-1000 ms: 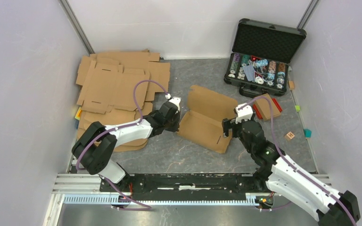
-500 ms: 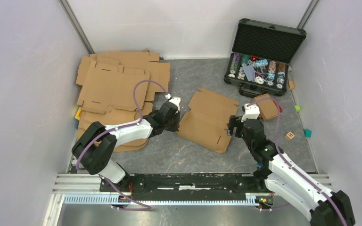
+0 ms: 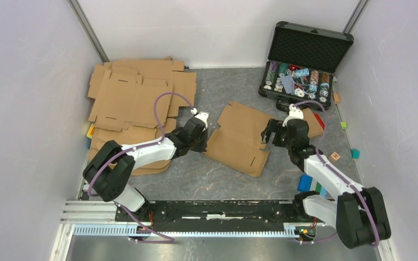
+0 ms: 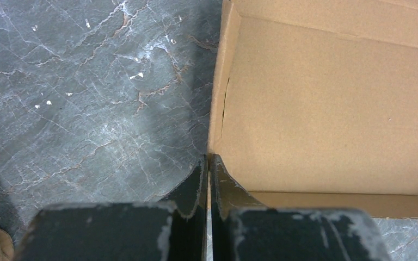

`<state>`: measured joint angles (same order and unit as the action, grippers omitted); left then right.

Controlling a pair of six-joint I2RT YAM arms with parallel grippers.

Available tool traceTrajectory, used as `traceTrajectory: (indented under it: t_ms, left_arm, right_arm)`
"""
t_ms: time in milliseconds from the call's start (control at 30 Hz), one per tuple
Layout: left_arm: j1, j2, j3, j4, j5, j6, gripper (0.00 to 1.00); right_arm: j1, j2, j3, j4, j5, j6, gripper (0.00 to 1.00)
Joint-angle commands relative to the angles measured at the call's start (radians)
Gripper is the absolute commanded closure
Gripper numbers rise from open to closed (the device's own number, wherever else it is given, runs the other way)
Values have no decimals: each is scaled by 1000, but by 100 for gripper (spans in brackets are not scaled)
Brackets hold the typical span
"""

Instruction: Fold the paper box

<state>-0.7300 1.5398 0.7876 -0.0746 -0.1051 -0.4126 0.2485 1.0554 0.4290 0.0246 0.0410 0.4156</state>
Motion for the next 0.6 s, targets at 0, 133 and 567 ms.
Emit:
traceTrajectory:
  t_ms: [0, 133, 567]
  left_arm:
    - [3, -16, 9, -37, -49, 32, 98]
    - [3, -27, 2, -30, -35, 39, 98]
    - [3, -5, 10, -19, 9, 45, 98]
  right_arm:
    - [-87, 91, 84, 117, -107, 97, 2]
    - [-173, 159, 11, 300, -221, 158, 2]
    - [-212, 414, 32, 437, -343, 165, 2]
